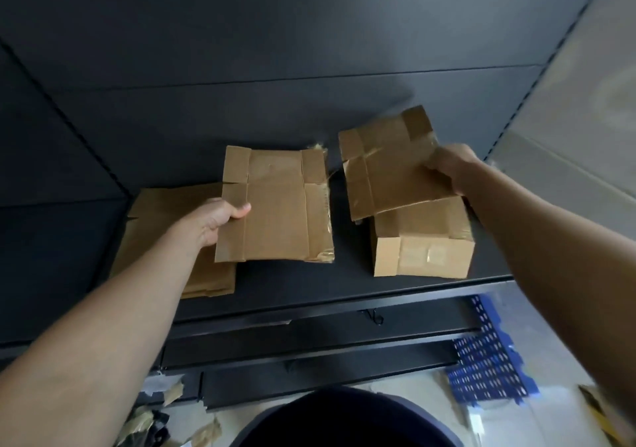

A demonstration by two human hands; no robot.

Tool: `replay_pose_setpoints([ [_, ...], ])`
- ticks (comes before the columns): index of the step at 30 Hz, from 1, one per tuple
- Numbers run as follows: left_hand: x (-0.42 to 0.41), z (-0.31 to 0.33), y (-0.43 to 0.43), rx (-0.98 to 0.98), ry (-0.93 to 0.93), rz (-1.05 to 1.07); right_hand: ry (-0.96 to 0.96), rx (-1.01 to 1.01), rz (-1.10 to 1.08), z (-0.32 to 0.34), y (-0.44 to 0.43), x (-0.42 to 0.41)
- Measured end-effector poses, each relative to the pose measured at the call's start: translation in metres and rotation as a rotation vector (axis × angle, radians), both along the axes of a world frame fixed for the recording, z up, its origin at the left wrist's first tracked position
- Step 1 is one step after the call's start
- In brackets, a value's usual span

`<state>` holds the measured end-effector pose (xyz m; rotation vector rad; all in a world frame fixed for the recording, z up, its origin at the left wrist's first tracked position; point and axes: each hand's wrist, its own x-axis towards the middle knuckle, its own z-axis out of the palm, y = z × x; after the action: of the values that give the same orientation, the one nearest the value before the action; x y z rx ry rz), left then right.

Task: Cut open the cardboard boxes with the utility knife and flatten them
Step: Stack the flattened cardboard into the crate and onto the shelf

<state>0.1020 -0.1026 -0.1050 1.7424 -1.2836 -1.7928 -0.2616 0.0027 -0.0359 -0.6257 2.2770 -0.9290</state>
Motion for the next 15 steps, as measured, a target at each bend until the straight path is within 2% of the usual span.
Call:
replay_pose_setpoints([
  [4, -0.033, -0.02, 0.006, -0.003, -0.146, -0.097, -0.046, -0.021, -0.11, -0.005, 0.051, -0.029],
  [6, -0.042, -0.032, 0.01, -0.022, -0.228, -0.1, -0.115, 0.031, -0.119, -0.021, 0.071, -0.035],
  [11, -0.064, -0.045, 0.025, -0.233, -0.536, -0.152, -0.256, 0.105, -0.093, -0.065, 0.087, -0.036],
  [15, -0.085, -0.037, 0.035, -0.394, -0.836, -0.169, -0.246, 0.224, -0.045, -0.086, 0.083, -0.03],
])
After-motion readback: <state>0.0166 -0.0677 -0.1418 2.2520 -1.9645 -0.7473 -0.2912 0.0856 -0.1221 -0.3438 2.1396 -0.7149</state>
